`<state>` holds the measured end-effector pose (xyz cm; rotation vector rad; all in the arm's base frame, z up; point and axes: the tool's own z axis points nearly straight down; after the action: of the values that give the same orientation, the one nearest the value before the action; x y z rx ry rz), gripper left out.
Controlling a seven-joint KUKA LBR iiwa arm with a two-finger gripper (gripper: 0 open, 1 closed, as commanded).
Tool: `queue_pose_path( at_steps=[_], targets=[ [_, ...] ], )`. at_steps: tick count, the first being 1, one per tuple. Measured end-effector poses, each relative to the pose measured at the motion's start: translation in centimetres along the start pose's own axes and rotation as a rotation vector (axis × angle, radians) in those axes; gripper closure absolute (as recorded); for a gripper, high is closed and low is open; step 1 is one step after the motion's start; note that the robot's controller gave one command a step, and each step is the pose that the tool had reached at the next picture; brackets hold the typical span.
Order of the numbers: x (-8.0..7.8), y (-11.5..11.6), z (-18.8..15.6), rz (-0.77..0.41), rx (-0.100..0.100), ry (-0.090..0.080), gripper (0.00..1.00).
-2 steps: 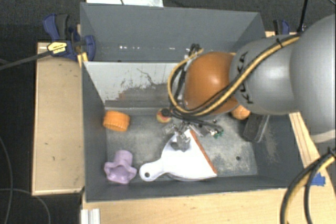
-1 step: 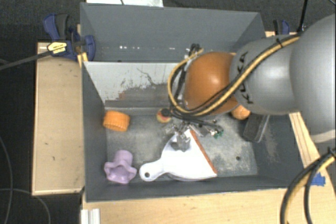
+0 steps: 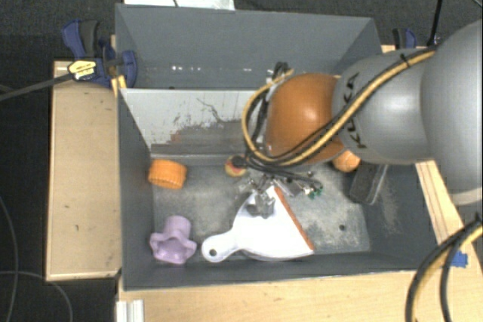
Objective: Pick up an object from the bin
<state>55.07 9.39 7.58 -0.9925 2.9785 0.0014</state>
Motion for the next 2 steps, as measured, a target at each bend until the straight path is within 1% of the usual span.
queue_pose_path(
  at_steps=[1, 2],
  targets=[
    [0.1, 0.1, -2.2, 0.002, -0.003, 0.005, 1.0],
    [-0.1, 0.0, -4.2, 0.003, 0.0, 0.0, 1.0]
  ],
)
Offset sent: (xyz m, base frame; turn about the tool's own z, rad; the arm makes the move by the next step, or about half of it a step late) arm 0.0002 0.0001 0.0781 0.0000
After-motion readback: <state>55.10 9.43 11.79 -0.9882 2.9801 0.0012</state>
